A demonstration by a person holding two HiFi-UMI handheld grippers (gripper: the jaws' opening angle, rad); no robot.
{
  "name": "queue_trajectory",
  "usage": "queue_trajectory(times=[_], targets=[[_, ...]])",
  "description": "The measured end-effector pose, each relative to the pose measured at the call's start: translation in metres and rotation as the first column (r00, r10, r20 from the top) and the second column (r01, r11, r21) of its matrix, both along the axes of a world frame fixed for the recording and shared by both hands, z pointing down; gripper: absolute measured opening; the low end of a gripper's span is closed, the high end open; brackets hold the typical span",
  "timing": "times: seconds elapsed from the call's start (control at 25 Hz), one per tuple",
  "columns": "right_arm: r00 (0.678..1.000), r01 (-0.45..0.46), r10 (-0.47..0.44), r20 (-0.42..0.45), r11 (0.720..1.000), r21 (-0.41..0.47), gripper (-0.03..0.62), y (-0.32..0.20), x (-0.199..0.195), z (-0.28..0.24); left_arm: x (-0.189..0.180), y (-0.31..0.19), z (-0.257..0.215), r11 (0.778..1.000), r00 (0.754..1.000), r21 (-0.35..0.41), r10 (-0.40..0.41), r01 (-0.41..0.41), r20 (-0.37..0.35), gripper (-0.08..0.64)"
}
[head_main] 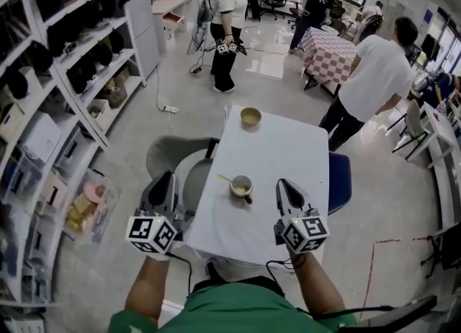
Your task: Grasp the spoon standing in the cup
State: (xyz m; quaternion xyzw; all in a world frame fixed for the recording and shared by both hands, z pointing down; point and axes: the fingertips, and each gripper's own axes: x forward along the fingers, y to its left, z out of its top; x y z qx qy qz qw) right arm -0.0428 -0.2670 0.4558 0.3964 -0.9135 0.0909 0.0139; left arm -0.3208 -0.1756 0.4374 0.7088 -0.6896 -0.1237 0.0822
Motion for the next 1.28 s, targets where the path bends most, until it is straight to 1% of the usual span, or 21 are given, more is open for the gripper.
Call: queue_trajectory(times=[0.08, 0.2, 0.24, 0.28, 0.32, 0.44, 0.56, 0.68, 0.76, 0.84, 1.0, 1.12, 1.2, 1.28], targets=[[0.997, 0.024, -0.026, -0.078, 1.000, -0.019, 0.025, -0.008, -0.023, 0.024, -0.016, -0.004, 0.008, 1.000, 1.000, -0.015, -0.004, 0.003, -0.013, 0.060], [0.976, 0.096, -0.109, -0.189, 0.992, -0.078, 0.026, -0.013, -0.046, 0.072, -0.030, -0.001, 0.018, 0.999, 0.999, -0.045, -0.025, 0.024, -0.024, 0.060], [0.966, 0.119, -0.137, -0.221, 0.989, -0.092, 0.039, -0.014, -0.053, 0.088, -0.033, 0.001, 0.022, 0.998, 0.999, -0.057, -0.035, 0.033, -0.026, 0.060], [0.955, 0.139, -0.161, -0.250, 0.985, -0.104, 0.075, -0.016, -0.061, 0.101, -0.037, 0.003, 0.026, 0.997, 0.999, -0.068, -0.046, 0.044, -0.027, 0.060], [0.942, 0.160, -0.186, -0.278, 0.981, -0.113, 0.084, -0.018, -0.069, 0.115, -0.041, 0.004, 0.031, 0.995, 0.998, -0.080, -0.059, 0.056, -0.029, 0.060], [0.897, 0.232, -0.267, -0.353, 0.963, -0.138, 0.101, -0.024, -0.090, 0.152, -0.045, 0.014, 0.043, 0.989, 0.994, -0.115, -0.101, 0.097, -0.031, 0.060], [0.844, 0.299, -0.340, -0.416, 0.941, -0.161, 0.132, -0.025, -0.106, 0.185, -0.045, 0.027, 0.051, 0.979, 0.990, -0.151, -0.142, 0.139, -0.010, 0.060], [0.782, 0.353, -0.388, -0.488, 0.921, -0.168, 0.164, -0.029, -0.124, 0.210, -0.049, 0.043, 0.054, 0.966, 0.981, -0.172, -0.194, 0.191, 0.005, 0.060], [0.742, 0.374, -0.393, -0.543, 0.915, -0.151, 0.176, -0.038, -0.134, 0.224, -0.053, 0.053, 0.056, 0.958, 0.975, -0.184, -0.223, 0.221, 0.013, 0.060], [0.716, 0.375, -0.379, -0.586, 0.917, -0.135, 0.186, -0.047, -0.143, 0.235, -0.057, 0.064, 0.061, 0.947, 0.968, -0.201, -0.251, 0.249, 0.018, 0.060], [0.680, 0.353, -0.352, -0.643, 0.926, -0.134, 0.198, -0.061, -0.156, 0.255, -0.070, 0.090, 0.073, 0.922, 0.949, -0.230, -0.316, 0.310, 0.012, 0.060], [0.652, 0.350, -0.354, -0.670, 0.925, -0.149, 0.204, -0.069, -0.164, 0.267, -0.079, 0.102, 0.075, 0.909, 0.937, -0.240, -0.349, 0.342, 0.012, 0.060], [0.641, 0.349, -0.359, -0.679, 0.924, -0.159, 0.202, -0.070, -0.167, 0.275, -0.082, 0.109, 0.077, 0.902, 0.931, -0.243, -0.364, 0.356, 0.012, 0.060], [0.639, 0.343, -0.355, -0.682, 0.925, -0.161, 0.192, -0.072, -0.168, 0.281, -0.084, 0.112, 0.079, 0.900, 0.927, -0.240, -0.374, 0.365, 0.008, 0.060]])
